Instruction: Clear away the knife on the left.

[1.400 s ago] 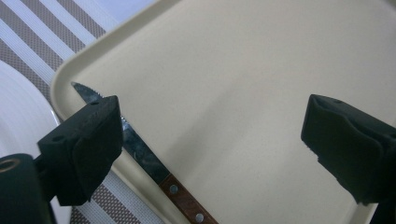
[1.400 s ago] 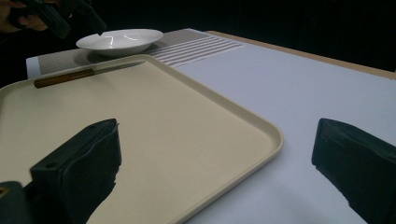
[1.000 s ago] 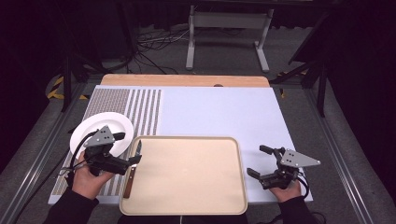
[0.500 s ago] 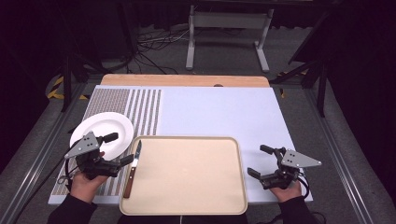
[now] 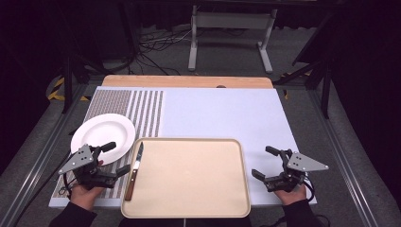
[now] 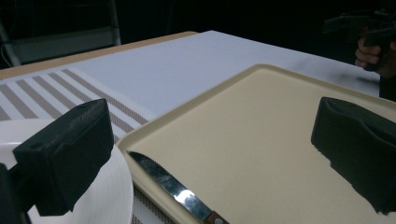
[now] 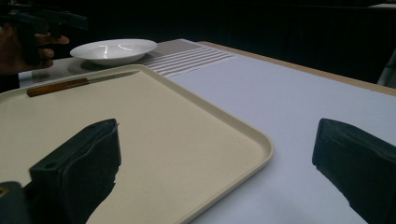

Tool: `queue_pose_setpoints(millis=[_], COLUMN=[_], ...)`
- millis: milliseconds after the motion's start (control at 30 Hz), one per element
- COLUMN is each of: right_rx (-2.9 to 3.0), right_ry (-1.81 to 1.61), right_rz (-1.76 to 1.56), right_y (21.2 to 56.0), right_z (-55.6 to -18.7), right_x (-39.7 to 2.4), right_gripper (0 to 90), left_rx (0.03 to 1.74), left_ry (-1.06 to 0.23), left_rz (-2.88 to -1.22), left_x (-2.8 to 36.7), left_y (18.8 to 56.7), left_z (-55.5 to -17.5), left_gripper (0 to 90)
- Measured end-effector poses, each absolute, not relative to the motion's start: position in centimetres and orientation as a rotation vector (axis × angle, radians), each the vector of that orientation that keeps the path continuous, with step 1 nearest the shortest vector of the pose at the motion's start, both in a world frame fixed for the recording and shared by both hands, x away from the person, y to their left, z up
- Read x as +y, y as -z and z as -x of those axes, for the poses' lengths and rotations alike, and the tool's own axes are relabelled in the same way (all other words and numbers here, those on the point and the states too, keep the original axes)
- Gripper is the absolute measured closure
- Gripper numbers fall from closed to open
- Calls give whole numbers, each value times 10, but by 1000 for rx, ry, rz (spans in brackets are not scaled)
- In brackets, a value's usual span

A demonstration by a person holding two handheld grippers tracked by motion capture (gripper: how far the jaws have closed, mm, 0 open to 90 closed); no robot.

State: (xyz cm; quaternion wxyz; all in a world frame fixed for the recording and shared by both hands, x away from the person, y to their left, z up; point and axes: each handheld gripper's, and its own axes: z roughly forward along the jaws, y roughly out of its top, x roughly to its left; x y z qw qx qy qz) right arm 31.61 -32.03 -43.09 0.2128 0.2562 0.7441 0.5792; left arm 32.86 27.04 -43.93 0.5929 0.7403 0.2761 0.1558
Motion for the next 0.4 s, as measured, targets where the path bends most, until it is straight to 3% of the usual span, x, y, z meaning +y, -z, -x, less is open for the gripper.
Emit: queue_pose_setpoints(millis=[400], right_rx=[2047], right_ry=[-1601], right_rz=[-729], right_y=[429], right_z=[-314], right_x=[-320], right_gripper=[18], left_rx=[672], left_ry=[-338], left_rz=[-1718], left_x=[271], left_y=[445], left_z=[-331], left_gripper=[1])
